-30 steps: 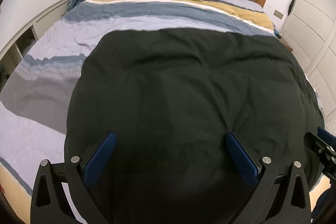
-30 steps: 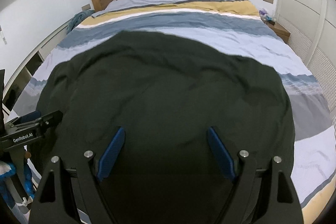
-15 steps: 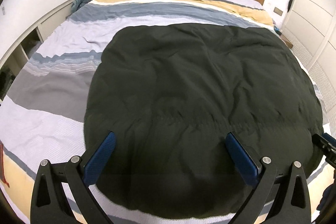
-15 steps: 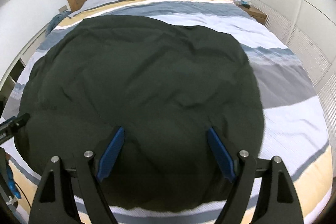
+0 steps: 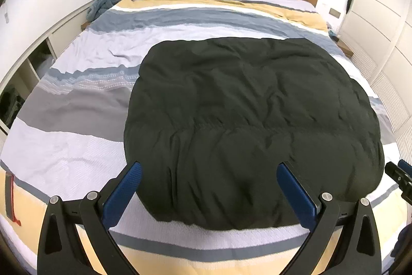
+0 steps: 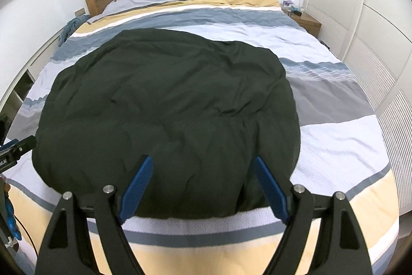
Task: Fold large clothes
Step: 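Lift both grippers off the coat bundle and pull them back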
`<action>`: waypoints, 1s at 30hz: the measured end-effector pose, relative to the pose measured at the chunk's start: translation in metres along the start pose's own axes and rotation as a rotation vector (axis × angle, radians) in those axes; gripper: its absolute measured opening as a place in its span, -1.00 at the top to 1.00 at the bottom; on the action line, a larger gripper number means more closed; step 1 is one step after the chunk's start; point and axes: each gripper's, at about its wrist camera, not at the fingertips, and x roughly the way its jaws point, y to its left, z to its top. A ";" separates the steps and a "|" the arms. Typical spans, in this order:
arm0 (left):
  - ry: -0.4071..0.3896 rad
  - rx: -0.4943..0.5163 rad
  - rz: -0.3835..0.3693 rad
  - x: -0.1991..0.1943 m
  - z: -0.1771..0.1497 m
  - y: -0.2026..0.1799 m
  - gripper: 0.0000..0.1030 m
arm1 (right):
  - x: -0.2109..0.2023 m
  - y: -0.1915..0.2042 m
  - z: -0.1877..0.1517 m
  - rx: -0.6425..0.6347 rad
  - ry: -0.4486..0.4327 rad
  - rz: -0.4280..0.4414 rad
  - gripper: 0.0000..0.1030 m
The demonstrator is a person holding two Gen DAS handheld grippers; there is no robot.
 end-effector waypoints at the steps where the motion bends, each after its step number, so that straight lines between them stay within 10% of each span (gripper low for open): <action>1: 0.001 0.001 -0.002 -0.002 -0.001 0.000 -0.99 | -0.005 -0.001 -0.001 0.000 -0.002 0.001 -0.57; 30: -0.029 0.040 0.024 -0.110 -0.046 -0.012 -0.99 | -0.115 0.004 -0.026 -0.022 -0.037 0.026 -0.57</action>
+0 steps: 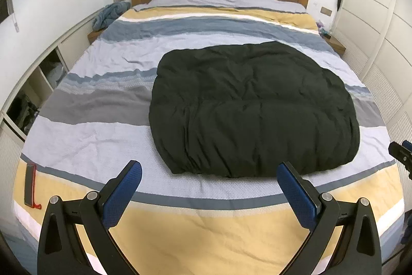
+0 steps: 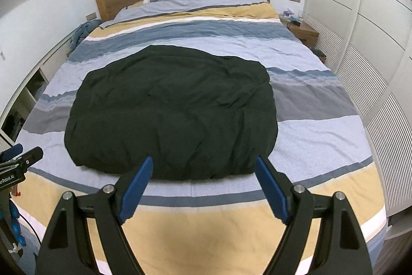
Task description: Fold large clothes
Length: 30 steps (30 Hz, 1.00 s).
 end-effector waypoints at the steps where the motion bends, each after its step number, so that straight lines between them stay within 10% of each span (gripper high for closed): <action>1: 0.004 0.002 -0.004 -0.004 0.000 -0.002 -0.99 | -0.004 0.001 0.000 -0.001 -0.003 0.003 -0.57; 30: -0.038 0.023 0.037 -0.051 0.004 -0.009 -0.99 | -0.047 0.011 -0.001 -0.055 -0.042 0.021 -0.57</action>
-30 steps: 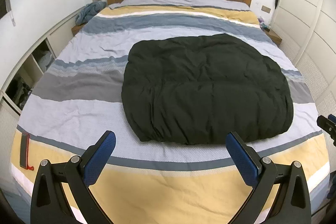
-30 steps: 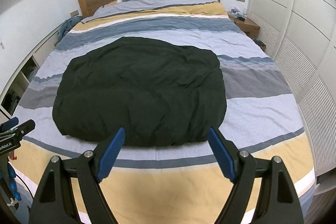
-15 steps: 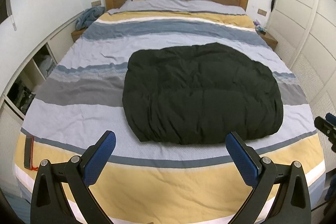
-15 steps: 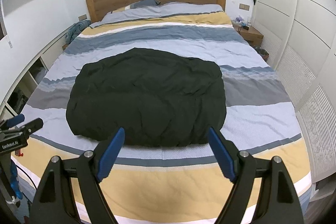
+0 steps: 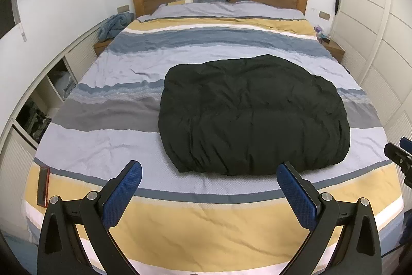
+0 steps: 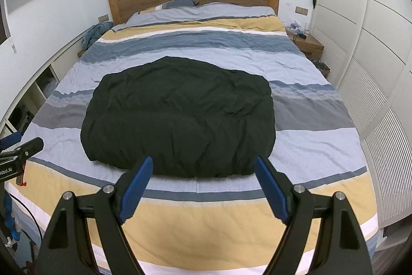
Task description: Fold large clothes
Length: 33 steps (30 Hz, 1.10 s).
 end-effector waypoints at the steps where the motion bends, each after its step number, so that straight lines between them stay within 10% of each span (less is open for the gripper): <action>1: -0.001 0.003 0.002 0.000 0.000 -0.001 -0.99 | -0.001 0.000 -0.001 -0.001 -0.001 0.000 -0.57; 33: 0.016 0.010 -0.001 0.008 -0.001 0.001 -0.99 | 0.001 0.000 -0.001 -0.026 0.004 -0.012 -0.57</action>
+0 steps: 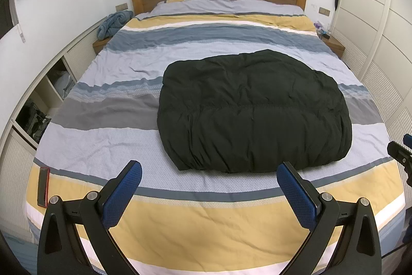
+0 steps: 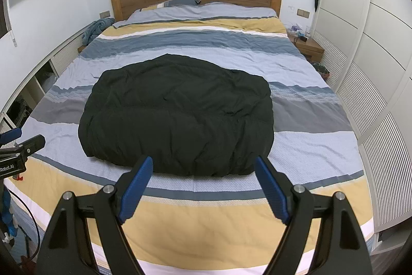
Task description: Fold large clothes
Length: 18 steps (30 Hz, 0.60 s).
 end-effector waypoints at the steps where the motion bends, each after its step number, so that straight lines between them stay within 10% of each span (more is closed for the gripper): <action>1: 0.000 0.000 -0.001 0.000 0.000 0.000 -0.99 | 0.000 0.000 0.000 -0.001 -0.001 0.000 -0.57; 18: -0.009 0.005 0.011 -0.001 -0.001 -0.002 -0.99 | 0.001 -0.001 -0.002 0.001 0.004 0.002 -0.57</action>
